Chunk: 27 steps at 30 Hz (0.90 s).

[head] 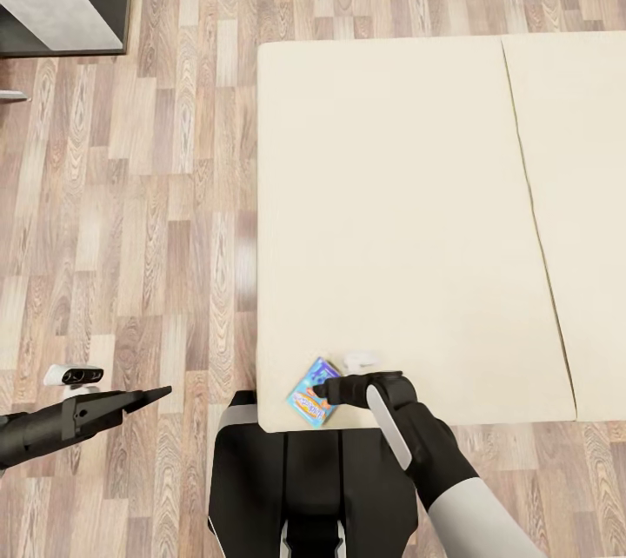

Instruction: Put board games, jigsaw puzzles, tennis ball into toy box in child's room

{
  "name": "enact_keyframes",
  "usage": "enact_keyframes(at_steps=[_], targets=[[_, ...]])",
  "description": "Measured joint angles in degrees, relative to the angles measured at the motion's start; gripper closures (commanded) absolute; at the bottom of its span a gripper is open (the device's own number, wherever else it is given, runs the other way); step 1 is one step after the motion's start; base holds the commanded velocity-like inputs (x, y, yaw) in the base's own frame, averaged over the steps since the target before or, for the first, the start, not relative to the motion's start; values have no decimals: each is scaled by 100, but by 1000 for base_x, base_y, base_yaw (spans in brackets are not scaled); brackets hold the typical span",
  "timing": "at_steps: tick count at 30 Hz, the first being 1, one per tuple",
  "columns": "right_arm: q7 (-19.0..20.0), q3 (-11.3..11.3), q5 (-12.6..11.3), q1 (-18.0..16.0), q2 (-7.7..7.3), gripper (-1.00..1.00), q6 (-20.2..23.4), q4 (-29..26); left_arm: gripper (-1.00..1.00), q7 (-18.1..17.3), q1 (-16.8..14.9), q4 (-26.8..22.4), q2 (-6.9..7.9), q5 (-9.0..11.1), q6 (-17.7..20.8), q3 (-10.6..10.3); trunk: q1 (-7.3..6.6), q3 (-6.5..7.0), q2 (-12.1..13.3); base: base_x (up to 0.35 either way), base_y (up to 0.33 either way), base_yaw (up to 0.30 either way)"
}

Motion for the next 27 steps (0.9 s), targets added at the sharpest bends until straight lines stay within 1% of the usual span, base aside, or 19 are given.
enact_keyframes(at_steps=[8, 19, 22, 24, 27], targets=[[15, 9, -11, 0, 36, -100, -11, 1, -100, 0, 1, 0, 0, 0, -6, -15, 0, 0, 0, 0, 0, 0], [49, 9, -21, 0, 42, -100, -53, -4, -100, 0, 0, 0, 0, -9, -9, -18, 0, 0, 0, 0, 0, 0], [163, 11, -34, 0, 43, -100, -74, -11, -100, 0, 0, 0, 0, -9, -9, -18, 0, 0, 0, 0, 0, 0], [328, 12, -41, 0, 46, -100, -171, -11, -100, 0, 0, 0, 0, -9, -9, -12, 0, 0, 0, 0, 0, 0], [430, 12, -41, 0, 48, -100, -234, -8, -100, 0, 0, 0, 0, -8, -9, -10, 0, 0, 0, 0, 0, 0]])
